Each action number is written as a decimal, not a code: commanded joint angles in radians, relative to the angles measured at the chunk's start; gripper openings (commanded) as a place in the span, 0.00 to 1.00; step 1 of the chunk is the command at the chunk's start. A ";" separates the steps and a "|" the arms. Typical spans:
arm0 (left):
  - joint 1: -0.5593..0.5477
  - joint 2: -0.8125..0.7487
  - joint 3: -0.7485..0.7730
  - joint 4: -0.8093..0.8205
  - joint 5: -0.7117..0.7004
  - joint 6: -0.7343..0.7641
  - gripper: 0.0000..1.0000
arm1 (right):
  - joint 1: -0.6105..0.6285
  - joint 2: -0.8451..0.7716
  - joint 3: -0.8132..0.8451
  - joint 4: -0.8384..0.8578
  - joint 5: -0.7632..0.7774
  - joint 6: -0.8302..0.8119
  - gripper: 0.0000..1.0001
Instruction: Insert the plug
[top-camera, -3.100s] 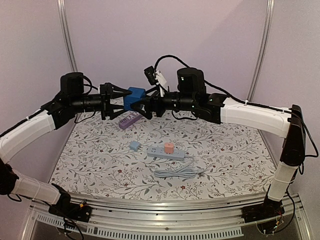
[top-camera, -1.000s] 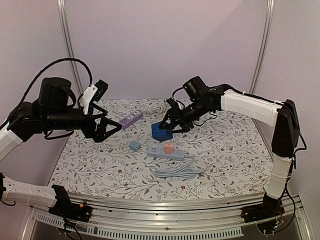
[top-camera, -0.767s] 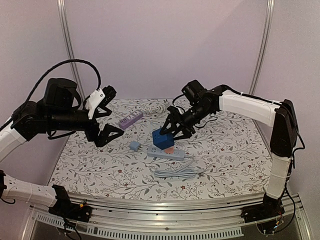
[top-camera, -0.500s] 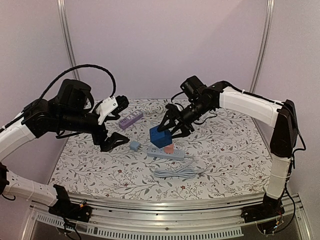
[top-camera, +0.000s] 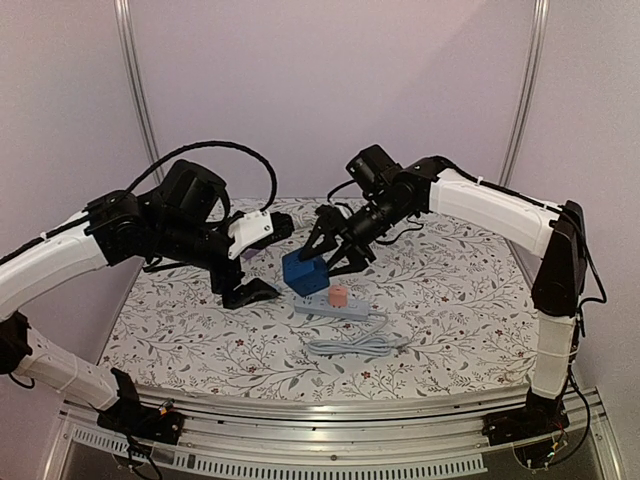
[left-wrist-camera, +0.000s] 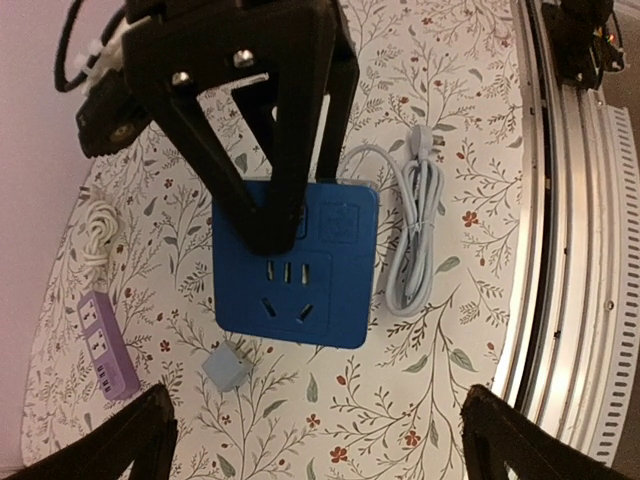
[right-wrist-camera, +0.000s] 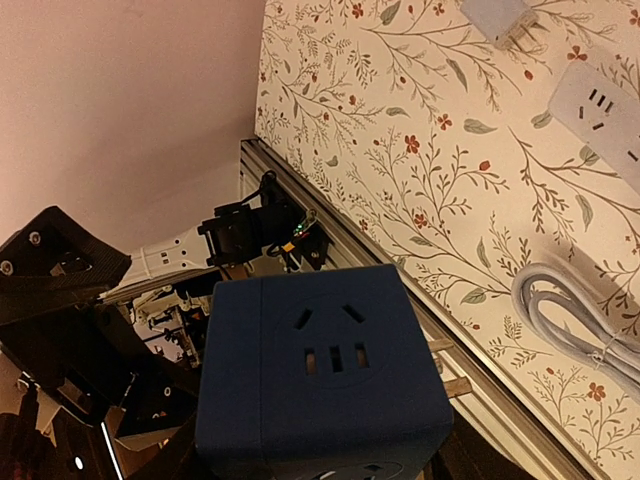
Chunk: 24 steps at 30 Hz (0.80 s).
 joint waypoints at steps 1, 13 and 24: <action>-0.021 0.065 0.045 0.036 -0.001 0.034 1.00 | 0.015 0.027 0.040 -0.014 -0.022 0.021 0.00; -0.034 0.212 0.113 0.052 0.028 0.059 0.96 | 0.049 0.032 0.050 -0.012 -0.023 0.019 0.00; -0.034 0.238 0.125 0.025 0.055 0.075 0.74 | 0.050 0.026 0.073 -0.045 -0.030 -0.032 0.00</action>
